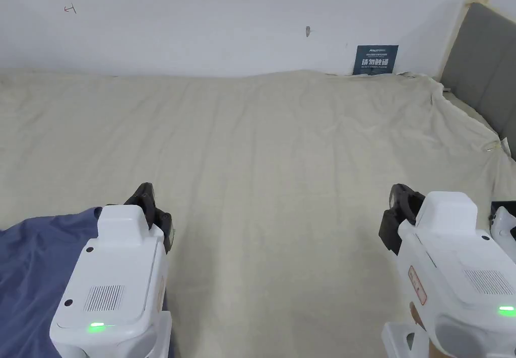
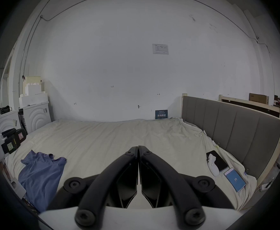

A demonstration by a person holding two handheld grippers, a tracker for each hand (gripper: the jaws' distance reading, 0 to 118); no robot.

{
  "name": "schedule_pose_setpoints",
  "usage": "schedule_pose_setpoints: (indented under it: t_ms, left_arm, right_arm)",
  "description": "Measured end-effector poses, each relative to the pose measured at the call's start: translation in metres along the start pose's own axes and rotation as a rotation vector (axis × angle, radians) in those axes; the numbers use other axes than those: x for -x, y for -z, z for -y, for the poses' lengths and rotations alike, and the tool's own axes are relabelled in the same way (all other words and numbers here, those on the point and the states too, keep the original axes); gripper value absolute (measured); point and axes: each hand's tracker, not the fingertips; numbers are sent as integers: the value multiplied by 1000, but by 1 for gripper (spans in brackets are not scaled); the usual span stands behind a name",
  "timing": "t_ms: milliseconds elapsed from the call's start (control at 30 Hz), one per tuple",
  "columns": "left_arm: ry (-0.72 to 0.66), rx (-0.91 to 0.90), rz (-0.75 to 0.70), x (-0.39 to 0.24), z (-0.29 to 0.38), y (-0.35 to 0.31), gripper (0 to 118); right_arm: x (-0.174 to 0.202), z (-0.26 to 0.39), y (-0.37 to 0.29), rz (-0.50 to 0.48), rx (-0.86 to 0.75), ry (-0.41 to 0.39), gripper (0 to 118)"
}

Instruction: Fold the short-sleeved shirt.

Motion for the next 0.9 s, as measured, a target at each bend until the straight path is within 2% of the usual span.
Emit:
schedule_pose_setpoints:
  t_ms: [567, 700, 900]
  left_arm:
    - [-8, -8, -22, 14, -2, -2, 2]
    - [-4, -18, -53, 30, -6, -9, 2]
    - [-12, -17, -146, 71, -10, -24, 2]
  right_arm:
    - [15, -4, 2, -37, -18, -28, 0]
    - [34, -7, 7, -82, -27, -39, 0]
    - [91, -20, 5, -186, -41, -33, 0]
